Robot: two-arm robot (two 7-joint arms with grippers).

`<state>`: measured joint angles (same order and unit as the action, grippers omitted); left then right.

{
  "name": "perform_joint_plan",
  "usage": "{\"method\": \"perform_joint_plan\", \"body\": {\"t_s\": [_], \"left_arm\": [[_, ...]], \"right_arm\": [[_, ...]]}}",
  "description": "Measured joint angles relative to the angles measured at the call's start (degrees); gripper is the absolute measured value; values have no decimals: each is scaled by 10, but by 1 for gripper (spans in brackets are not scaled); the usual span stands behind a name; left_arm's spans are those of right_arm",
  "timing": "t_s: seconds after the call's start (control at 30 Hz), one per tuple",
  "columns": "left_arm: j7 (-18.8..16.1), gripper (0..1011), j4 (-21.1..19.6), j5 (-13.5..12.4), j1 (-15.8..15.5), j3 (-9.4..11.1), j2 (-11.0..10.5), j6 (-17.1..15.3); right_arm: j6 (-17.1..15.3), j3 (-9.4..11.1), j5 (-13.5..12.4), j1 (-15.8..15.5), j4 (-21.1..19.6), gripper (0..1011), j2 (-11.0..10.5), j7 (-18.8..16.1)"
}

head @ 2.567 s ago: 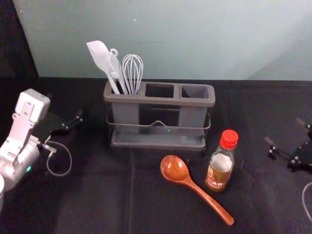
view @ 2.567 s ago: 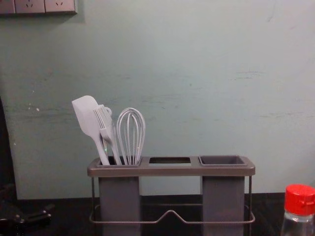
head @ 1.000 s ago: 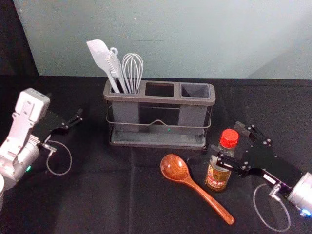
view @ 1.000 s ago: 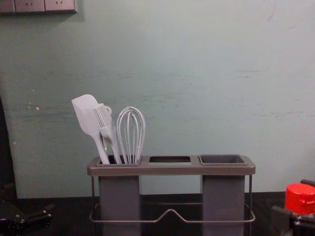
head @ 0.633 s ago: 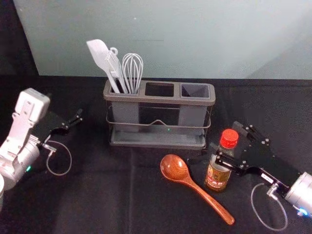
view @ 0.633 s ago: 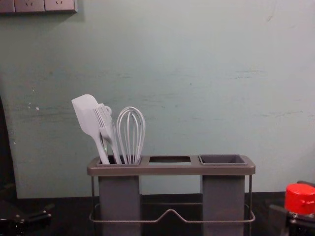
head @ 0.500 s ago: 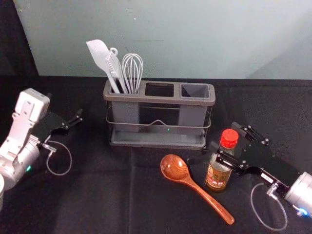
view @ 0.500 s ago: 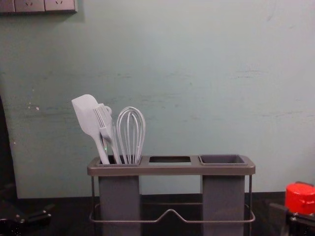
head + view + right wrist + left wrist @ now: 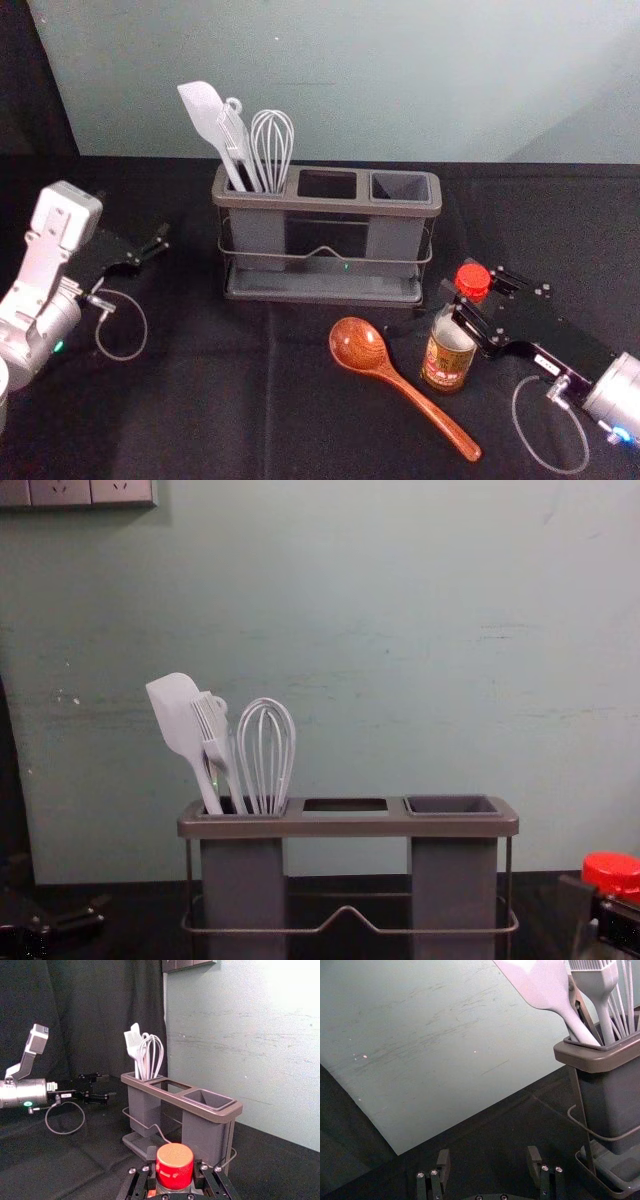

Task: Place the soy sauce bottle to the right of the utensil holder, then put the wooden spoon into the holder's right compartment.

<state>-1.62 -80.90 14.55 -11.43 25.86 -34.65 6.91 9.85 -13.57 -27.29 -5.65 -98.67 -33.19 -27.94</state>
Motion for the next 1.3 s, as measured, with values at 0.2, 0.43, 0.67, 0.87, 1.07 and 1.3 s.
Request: {"method": "perform_joint_plan", "body": {"t_s": [0.2, 0.43, 0.67, 0.87, 1.07, 1.3], "left_arm": [[0, 1005, 0, 0, 0, 0, 0, 0], [0, 1005, 0, 0, 0, 0, 0, 0], [0, 1005, 0, 0, 0, 0, 0, 0], [0, 1005, 0, 0, 0, 0, 0, 0], [0, 1005, 0, 0, 0, 0, 0, 0], [0, 1005, 0, 0, 0, 0, 0, 0]], "right_arm": [[-1, 10, 7, -7, -10, 382, 1, 0], [-1, 30, 7, -19, -32, 382, -3, 4], [-4, 46, 7, -21, -44, 382, -5, 8], [-9, 51, 8, -5, -39, 382, 0, 10], [-21, 44, 13, 25, -14, 382, 16, 18], [-30, 36, 17, 57, 15, 382, 35, 28]]}}
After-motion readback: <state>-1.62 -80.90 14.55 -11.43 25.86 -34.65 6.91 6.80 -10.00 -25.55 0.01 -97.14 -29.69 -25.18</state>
